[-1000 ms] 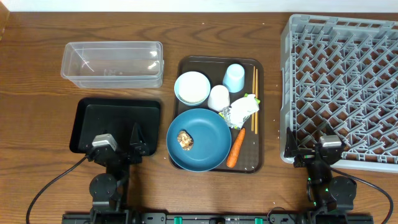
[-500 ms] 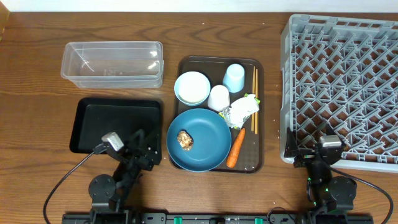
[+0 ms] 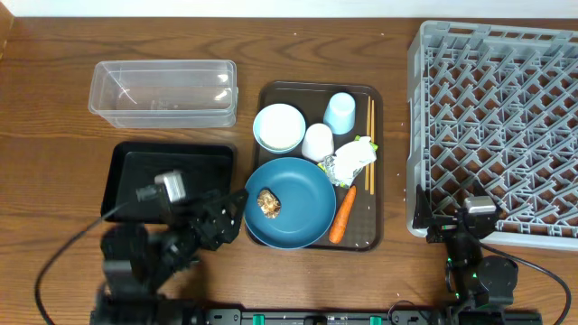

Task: Sort waste into correct bins and load items into the dishwasher rack
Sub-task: 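Reach the left gripper to the blue plate rim and grasp it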

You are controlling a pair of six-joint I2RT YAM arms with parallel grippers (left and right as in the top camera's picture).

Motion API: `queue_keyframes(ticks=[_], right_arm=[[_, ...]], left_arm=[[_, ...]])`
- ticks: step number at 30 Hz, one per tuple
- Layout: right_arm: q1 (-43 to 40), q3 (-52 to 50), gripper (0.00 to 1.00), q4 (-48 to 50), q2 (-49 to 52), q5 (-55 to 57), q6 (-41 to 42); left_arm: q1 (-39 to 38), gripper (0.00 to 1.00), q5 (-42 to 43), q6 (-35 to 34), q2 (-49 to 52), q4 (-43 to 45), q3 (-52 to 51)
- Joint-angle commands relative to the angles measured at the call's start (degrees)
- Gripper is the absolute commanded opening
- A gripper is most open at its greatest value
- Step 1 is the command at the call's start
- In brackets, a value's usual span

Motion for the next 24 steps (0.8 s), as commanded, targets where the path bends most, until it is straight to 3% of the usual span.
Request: queue_keyframes(ticks=[1, 4, 7, 14, 18, 24], right_arm=[[-0.4, -0.1, 0.99, -0.2, -0.4, 0.3, 0.6], [-0.4, -0.1, 0.99, -0.2, -0.4, 0.3, 0.6], [-0.4, -0.1, 0.99, -0.2, -0.4, 0.3, 0.6], [-0.4, -0.1, 0.99, -0.2, -0.4, 0.3, 0.6], [-0.4, -0.1, 0.99, -0.2, -0.4, 0.3, 0.6], [-0.4, -0.1, 0.99, -0.2, -0.4, 0.3, 0.6]], left_arm=[[-3.2, 0.98, 1.7, 11.2, 8.6, -6.8, 10.5], [-9.9, 0.98, -1.9, 13.7, 16.3, -13.6, 18.7], [-19.1, 0.98, -11.8, 13.8, 21.5, -16.7, 23.3], [-42.4, 0.98, -42.4, 6.2, 32.3, -15.6, 24.5], [-47.8, 0.98, -45.3, 6.1, 38.0, -11.0, 24.5], [-50.1, 0.98, -44.8, 4.0, 46.4, -5.7, 24.5]])
